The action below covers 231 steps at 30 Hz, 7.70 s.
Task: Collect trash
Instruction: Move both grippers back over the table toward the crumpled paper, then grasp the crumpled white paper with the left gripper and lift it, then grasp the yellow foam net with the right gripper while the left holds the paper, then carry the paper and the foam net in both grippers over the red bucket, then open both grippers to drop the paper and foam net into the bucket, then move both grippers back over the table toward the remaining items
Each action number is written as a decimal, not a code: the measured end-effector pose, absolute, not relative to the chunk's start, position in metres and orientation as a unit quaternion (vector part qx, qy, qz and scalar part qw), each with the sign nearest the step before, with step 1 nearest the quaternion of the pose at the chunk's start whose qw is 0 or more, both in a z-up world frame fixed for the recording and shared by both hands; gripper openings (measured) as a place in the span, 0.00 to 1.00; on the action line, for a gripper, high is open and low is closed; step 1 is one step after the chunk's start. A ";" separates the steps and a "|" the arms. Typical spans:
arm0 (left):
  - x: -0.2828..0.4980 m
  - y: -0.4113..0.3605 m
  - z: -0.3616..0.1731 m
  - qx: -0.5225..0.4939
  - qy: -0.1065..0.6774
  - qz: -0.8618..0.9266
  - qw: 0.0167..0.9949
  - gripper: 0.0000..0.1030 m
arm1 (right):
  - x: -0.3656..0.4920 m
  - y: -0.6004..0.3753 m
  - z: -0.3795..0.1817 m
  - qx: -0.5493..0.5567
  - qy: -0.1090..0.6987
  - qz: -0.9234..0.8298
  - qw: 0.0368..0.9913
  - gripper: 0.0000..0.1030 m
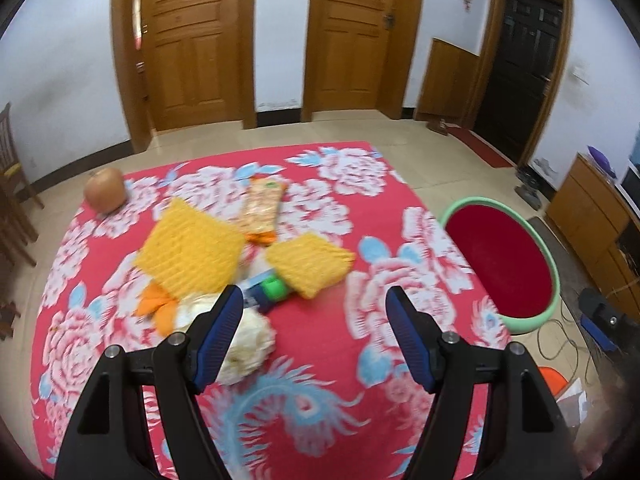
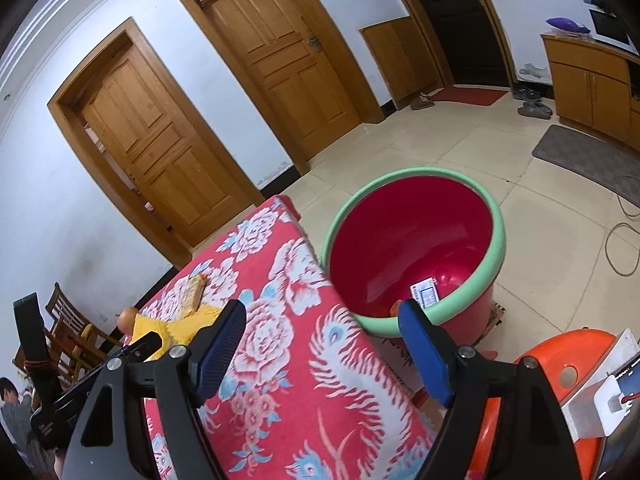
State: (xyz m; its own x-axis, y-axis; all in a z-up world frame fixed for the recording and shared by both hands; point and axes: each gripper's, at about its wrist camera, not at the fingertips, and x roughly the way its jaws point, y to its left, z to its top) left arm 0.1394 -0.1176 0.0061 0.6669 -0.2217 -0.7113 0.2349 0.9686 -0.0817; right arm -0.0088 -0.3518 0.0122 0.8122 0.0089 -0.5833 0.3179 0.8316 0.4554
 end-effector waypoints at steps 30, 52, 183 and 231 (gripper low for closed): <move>0.158 -0.068 -0.048 -0.025 0.441 -0.070 0.894 0.65 | 0.010 -0.322 0.001 0.256 0.334 -0.062 0.905 0.79; 0.141 -0.025 -0.012 -0.055 0.398 -0.072 0.913 0.37 | 0.045 -0.268 0.006 0.201 0.356 -0.005 0.913 0.79; 0.184 -0.338 -0.039 0.138 0.401 -0.288 0.859 0.37 | 0.013 -0.462 -0.029 0.301 0.289 -0.166 0.894 0.57; 0.146 -0.128 0.026 0.005 0.368 -0.140 0.919 0.68 | 0.001 -0.340 0.034 0.237 0.283 -0.049 0.928 0.72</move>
State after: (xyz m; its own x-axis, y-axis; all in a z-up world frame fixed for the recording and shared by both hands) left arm 0.1457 -0.1282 0.0255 0.6895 -0.2540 -0.6782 0.2618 0.9606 -0.0936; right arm 0.0013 -0.3399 0.0335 0.8345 0.0433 -0.5493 0.2254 0.8828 0.4121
